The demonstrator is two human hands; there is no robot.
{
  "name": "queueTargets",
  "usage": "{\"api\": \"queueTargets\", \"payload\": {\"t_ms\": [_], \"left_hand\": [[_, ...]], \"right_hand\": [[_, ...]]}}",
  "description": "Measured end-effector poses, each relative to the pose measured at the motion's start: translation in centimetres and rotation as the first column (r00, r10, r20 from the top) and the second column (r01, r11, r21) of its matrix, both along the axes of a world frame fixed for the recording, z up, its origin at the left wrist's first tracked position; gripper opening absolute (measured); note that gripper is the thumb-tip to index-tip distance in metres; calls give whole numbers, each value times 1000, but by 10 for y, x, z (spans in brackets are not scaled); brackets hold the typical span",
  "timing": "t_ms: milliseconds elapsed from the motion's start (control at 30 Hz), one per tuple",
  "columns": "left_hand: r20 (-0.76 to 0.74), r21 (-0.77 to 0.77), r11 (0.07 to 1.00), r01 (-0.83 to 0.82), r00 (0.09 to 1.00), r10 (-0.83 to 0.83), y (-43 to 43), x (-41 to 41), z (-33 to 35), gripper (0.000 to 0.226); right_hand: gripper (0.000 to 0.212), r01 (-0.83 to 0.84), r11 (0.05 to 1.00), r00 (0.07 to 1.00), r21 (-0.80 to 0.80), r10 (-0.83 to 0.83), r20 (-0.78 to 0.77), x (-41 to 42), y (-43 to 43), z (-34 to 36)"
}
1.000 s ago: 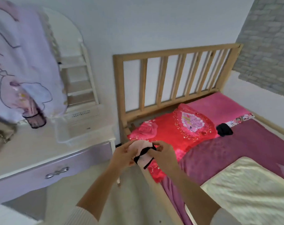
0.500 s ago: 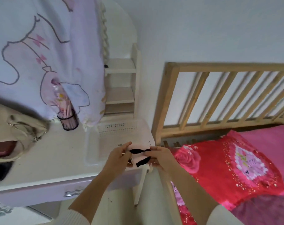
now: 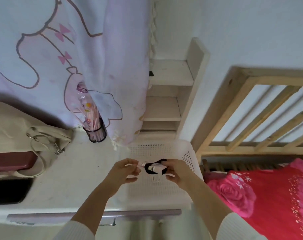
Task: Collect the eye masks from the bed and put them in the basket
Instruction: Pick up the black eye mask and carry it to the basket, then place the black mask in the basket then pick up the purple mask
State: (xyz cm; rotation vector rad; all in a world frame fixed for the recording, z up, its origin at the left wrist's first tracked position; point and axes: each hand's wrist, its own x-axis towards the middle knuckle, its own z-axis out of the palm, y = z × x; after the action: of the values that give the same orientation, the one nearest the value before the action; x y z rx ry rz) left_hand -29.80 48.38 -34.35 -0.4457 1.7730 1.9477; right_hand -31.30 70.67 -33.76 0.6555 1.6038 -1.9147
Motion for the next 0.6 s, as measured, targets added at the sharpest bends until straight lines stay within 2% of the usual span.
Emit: {"api": "queueTargets", "payload": {"t_ms": [100, 233, 300, 367, 467, 500, 567, 600], "left_hand": [[79, -24, 1000, -6, 997, 8, -5, -16, -4, 20], [102, -101, 995, -14, 995, 25, 0, -25, -18, 29], [32, -288, 957, 34, 999, -26, 3, -28, -29, 34], [3, -501, 857, 120, 991, -137, 5, -30, -35, 39], [-14, -607, 773, 184, 970, -243, 9, -32, -40, 42], [-36, -640, 744, 189, 961, -275, 10, -34, -41, 41], [-96, -689, 705, 168, 943, -319, 16, -40, -41, 37], [-128, -700, 698, 153, 934, -333, 22, -44, -40, 35]], "right_hand": [[13, -24, 980, 996, 197, 40, -76, -9, -15, -11], [11, 26, 982, 998, 186, -14, -67, -11, -40, -36], [11, -1, 973, 1000, 233, 3, -10, -10, -49, -49], [13, -36, 953, 999, 300, 25, 43, -8, -56, -60], [14, -58, 921, 997, 384, 36, 63, -6, -55, -65], [20, -68, 904, 997, 421, 50, 54, -5, -51, -64], [52, -74, 875, 997, 479, 61, 44, -4, -38, -58], [57, -61, 866, 998, 497, 56, 25, -2, -30, -51]]}}
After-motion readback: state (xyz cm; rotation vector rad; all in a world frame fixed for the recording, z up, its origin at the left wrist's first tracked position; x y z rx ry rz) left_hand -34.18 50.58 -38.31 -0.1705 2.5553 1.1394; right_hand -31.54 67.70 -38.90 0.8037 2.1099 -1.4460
